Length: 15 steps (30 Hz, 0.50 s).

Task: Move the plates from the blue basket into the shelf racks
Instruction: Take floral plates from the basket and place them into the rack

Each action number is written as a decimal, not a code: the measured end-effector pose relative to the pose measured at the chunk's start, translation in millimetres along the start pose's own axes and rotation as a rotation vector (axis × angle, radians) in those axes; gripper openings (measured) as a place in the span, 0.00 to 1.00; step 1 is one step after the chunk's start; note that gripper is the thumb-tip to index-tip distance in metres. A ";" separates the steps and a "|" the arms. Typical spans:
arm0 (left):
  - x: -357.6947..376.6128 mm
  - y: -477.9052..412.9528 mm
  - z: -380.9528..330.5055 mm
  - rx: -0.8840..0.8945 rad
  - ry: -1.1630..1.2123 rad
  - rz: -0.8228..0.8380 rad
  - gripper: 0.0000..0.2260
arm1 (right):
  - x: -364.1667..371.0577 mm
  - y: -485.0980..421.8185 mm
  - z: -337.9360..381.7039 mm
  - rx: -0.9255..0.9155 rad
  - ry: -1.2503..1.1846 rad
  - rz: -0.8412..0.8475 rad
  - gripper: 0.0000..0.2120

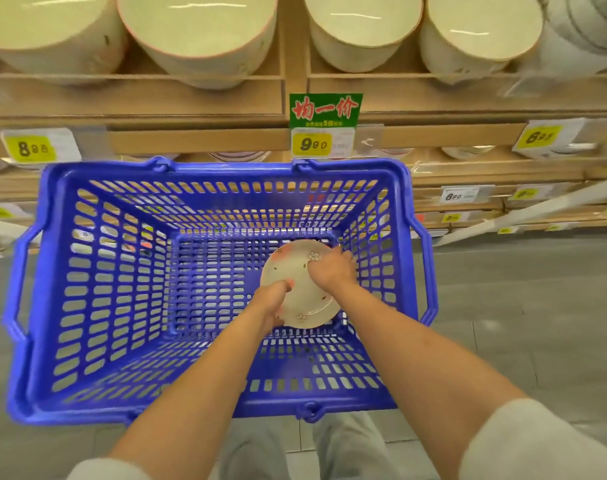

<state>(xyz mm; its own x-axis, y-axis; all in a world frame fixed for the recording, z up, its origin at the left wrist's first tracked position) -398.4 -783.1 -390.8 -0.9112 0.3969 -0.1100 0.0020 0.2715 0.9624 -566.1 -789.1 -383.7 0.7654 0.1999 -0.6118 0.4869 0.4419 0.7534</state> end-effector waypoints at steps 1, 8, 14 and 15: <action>-2.7 4.3 -3.1 0.019 -0.019 -0.033 0.18 | -2.5 3.3 0.5 -0.007 0.008 -0.001 0.30; -36.0 50.7 -33.8 0.219 -0.054 -0.149 0.21 | -40.3 49.4 -0.7 0.068 -0.173 -0.093 0.28; -66.5 126.4 -84.9 0.472 -0.261 -0.202 0.18 | -86.6 114.9 -3.7 0.035 -0.406 -0.184 0.28; -71.0 141.1 -92.0 0.510 -0.287 -0.205 0.19 | -94.3 126.4 -3.7 0.013 -0.447 -0.188 0.27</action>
<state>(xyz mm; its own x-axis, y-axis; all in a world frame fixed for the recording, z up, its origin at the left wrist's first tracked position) -371.4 -853.7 -224.4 -0.7673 0.4927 -0.4105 0.0998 0.7241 0.6825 -578.3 -749.0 -231.6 0.7679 -0.2788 -0.5767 0.6373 0.4229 0.6442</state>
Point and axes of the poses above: each hand's wrist, its own y-axis away from the middle knuckle, its own x-axis out of the palm, z = x × y, the point moved 8 cm from there along -y, towards the middle knuckle, and after that the axes turned 2 degrees about -y, right-handed, at the moved point
